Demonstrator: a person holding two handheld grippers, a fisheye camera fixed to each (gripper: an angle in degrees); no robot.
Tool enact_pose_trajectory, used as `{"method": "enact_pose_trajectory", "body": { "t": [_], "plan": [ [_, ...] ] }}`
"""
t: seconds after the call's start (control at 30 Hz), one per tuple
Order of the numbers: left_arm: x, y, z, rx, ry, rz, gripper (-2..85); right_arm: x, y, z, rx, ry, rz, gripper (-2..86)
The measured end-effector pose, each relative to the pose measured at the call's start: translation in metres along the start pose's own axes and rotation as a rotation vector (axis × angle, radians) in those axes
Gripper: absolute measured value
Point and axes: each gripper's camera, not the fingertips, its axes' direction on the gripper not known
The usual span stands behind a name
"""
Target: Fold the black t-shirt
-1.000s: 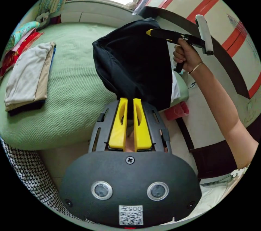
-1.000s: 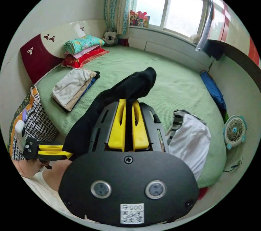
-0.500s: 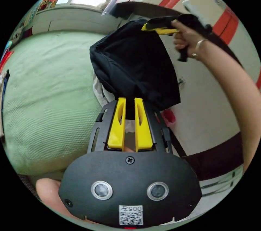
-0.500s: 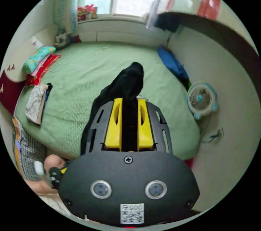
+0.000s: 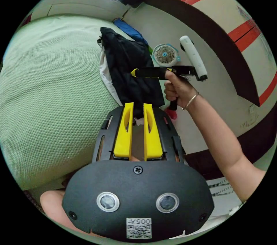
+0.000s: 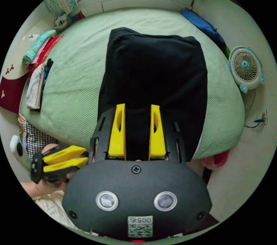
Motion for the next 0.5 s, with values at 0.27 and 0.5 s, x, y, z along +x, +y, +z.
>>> {"method": "enact_pose_trajectory", "body": {
  "t": [0.27, 0.5],
  "plan": [
    [-0.019, 0.063, -0.115, 0.134, -0.267, -0.009, 6.2, -0.040, 0.078, -0.005, 0.038, -0.012, 0.034, 9.8],
    [-0.041, 0.158, -0.204, 0.169, -0.531, -0.119, 5.2, -0.103, 0.095, -0.041, 0.130, -0.016, 0.005, 10.0]
  ]
}}
